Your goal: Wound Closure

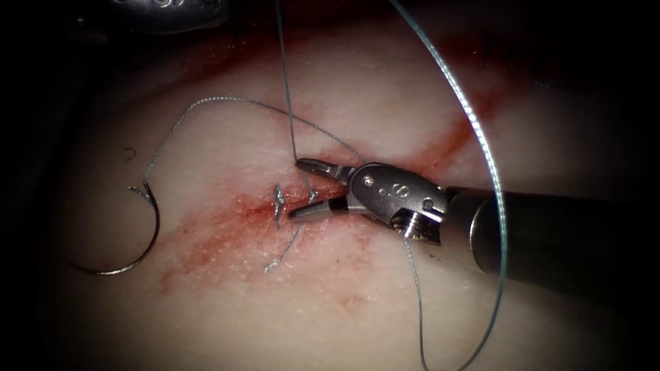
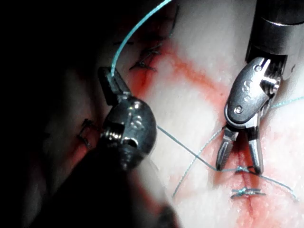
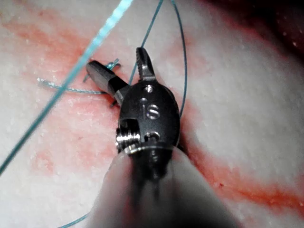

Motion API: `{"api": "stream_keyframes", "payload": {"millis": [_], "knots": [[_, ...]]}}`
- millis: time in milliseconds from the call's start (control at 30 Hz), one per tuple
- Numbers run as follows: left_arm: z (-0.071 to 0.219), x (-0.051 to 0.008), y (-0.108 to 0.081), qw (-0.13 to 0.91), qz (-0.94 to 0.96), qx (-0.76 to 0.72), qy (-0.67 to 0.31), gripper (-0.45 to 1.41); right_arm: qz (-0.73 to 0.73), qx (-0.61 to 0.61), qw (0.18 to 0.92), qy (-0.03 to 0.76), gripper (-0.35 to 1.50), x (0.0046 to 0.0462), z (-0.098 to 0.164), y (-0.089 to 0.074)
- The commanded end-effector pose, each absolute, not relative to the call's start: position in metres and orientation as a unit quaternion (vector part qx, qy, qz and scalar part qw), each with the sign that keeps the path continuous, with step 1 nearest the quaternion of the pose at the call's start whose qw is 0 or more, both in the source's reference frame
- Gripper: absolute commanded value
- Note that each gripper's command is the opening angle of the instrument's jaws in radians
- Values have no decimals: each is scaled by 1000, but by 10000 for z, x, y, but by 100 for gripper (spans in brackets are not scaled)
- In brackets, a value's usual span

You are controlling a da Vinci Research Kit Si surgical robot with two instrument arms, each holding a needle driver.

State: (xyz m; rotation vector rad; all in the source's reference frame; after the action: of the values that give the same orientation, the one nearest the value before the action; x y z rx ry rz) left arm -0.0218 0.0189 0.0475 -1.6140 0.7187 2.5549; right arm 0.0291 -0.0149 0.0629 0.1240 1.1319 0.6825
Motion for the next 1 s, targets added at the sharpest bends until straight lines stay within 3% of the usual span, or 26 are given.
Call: {"api": "stream_keyframes", "payload": {"millis": [33, 467, 733, 1000], "knots": [[479, -224, 190, 18, 822, -520, 232, -45, 319, 62, 785, 527, 133, 307, 637, -153], [449, -226, 172, 18, 821, -522, 228, -45, 317, 74, 782, 531, 123, 301, 644, -146], [453, -222, 178, 12, 825, -514, 234, -45, 304, 90, 780, 539, 128, 303, 637, -157], [458, -215, 174, 11, 828, -507, 237, -45, 298, 104, 779, 542, 124, 269, 614, -166]]}}
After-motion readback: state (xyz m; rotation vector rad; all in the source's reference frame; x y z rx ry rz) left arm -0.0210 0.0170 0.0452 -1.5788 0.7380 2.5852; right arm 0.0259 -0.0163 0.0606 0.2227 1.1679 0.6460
